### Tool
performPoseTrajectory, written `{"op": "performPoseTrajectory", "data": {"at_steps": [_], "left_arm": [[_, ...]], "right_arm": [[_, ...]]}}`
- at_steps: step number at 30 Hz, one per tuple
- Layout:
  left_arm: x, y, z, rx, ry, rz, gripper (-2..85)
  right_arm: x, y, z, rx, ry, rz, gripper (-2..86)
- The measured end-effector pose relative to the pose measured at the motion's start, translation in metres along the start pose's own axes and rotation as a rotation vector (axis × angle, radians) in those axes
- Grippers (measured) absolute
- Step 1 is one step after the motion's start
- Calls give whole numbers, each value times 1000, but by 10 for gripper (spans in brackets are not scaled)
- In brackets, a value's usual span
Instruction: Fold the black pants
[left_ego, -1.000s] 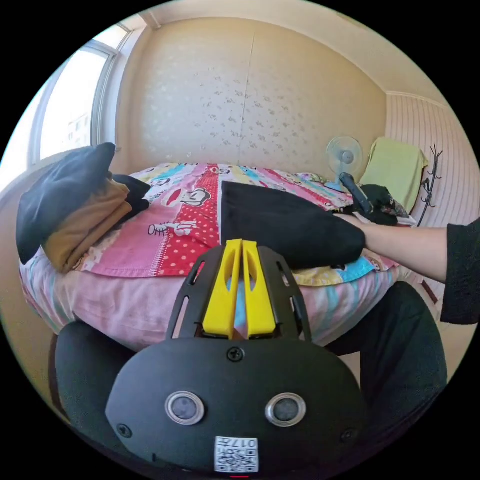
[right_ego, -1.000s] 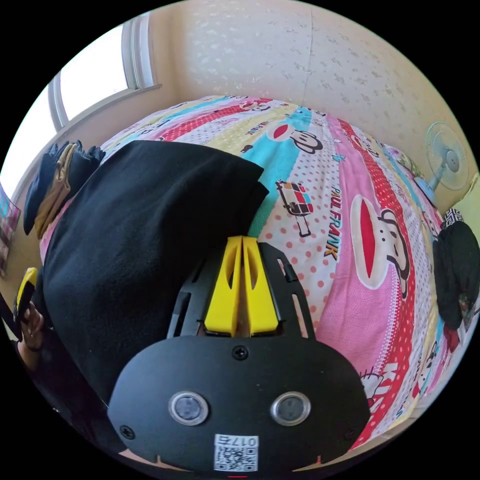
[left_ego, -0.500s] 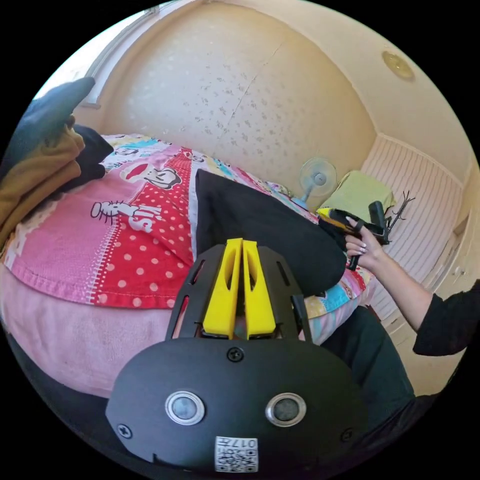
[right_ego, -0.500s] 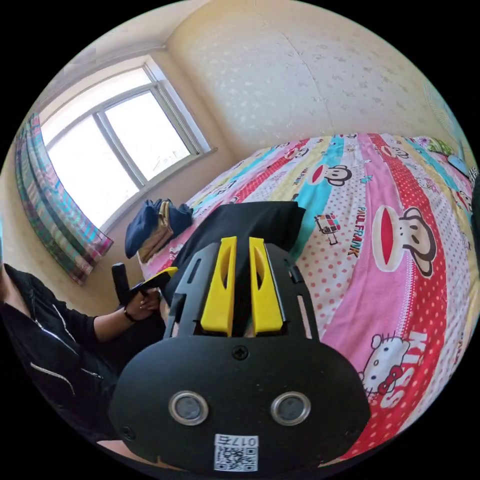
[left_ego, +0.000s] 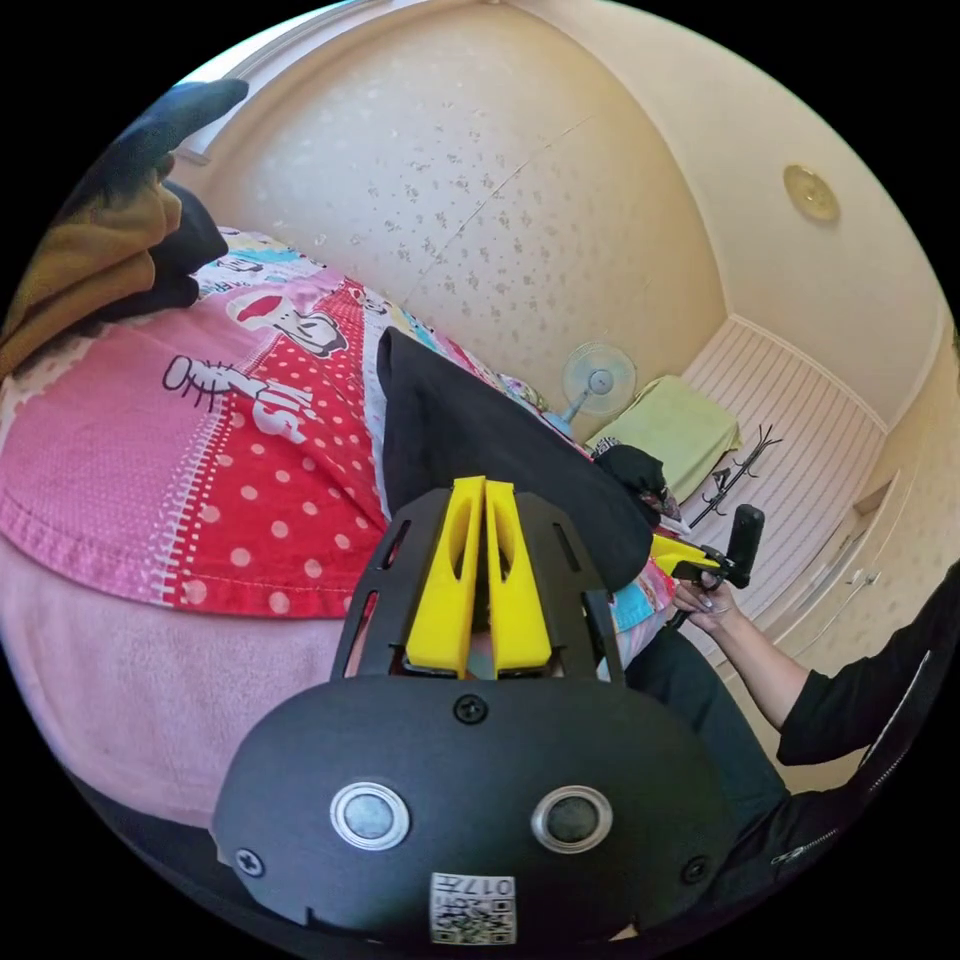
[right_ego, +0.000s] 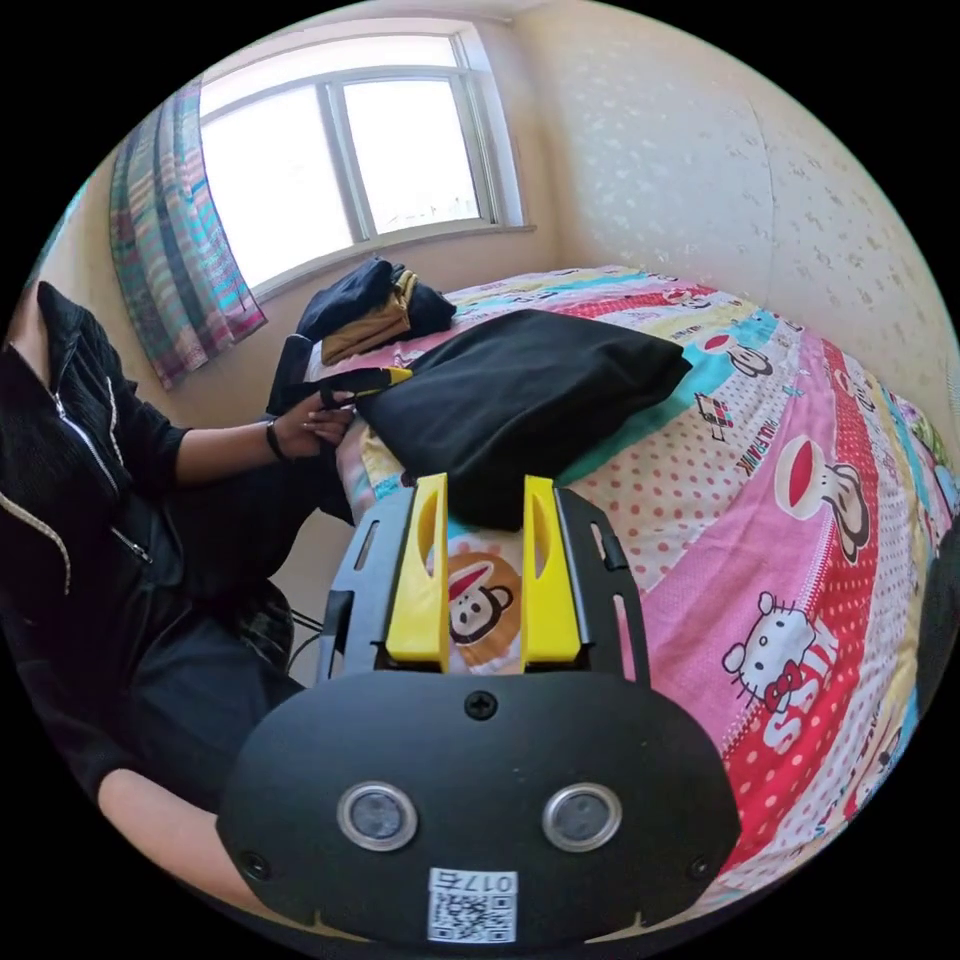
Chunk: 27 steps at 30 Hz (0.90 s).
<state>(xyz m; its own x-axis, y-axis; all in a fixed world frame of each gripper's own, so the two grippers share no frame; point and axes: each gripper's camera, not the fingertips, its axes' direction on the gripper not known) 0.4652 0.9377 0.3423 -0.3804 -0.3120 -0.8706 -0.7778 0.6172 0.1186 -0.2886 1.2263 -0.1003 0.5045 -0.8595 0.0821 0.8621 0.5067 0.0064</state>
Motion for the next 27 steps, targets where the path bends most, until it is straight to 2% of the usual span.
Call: {"op": "performPoseTrajectory", "data": {"at_steps": [2, 6, 9, 11, 18, 27], "left_arm": [[-3, 0, 2, 3, 3, 0, -6], [-8, 1, 6, 8, 6, -1, -6], [-12, 2, 9, 11, 20, -7, -6], [-15, 1, 11, 11, 28, -11, -6], [-20, 2, 18, 15, 45, -21, -7], [-20, 4, 25, 19, 64, -23, -6]], "right_arm": [[0, 1, 16, -58, -4, -3, 119], [-7, 12, 15, 11, 13, -16, 95], [-9, 19, 10, -23, 53, -56, 45], [-5, 22, 3, -21, 14, -58, 24], [-6, 20, 3, -35, 28, -58, 8], [-5, 47, 13, 24, 41, 171, 2]]}}
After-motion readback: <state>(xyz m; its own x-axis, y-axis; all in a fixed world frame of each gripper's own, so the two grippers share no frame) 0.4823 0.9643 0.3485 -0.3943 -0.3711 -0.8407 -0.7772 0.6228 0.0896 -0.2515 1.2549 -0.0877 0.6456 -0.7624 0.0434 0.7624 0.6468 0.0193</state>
